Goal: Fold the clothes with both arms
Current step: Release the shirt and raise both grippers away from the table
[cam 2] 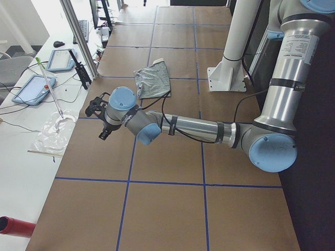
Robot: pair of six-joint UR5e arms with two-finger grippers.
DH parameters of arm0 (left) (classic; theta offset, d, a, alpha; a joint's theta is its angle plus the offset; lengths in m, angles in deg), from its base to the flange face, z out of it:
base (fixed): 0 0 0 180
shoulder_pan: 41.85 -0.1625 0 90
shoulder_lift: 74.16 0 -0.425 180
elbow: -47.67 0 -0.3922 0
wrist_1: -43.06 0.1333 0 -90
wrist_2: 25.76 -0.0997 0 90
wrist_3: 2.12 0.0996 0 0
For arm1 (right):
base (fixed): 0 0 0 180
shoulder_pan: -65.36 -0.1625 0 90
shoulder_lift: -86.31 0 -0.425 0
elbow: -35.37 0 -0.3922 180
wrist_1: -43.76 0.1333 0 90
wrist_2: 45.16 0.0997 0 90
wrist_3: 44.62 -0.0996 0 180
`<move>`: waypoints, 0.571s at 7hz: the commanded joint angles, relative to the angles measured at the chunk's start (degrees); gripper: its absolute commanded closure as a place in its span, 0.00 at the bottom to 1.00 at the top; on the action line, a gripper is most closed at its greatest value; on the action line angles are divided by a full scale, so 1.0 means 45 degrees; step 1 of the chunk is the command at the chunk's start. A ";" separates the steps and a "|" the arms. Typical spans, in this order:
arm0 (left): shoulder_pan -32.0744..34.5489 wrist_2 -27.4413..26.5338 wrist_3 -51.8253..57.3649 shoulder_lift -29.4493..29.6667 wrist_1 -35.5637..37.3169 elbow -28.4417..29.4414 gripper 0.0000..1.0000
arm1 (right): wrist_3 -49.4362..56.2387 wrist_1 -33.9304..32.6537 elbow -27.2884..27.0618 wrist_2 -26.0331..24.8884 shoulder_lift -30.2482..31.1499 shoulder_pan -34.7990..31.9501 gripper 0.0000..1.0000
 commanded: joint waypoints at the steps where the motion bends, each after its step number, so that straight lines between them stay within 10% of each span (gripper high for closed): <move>1: 0.0465 0.0692 0.0932 -0.0568 0.1016 -0.0971 0.34 | 0.1865 -0.0261 0.0114 0.0730 0.0642 -0.0452 0.00; 2: 0.0466 0.0638 0.0912 -0.1113 0.1273 -0.1519 0.00 | 0.1867 -0.0183 0.0017 0.1024 0.0837 -0.0607 0.00; 4: 0.0196 0.0619 0.0873 -0.1139 0.2938 -0.1935 0.00 | 0.1886 -0.0066 -0.0004 0.1008 0.1131 -0.0609 0.00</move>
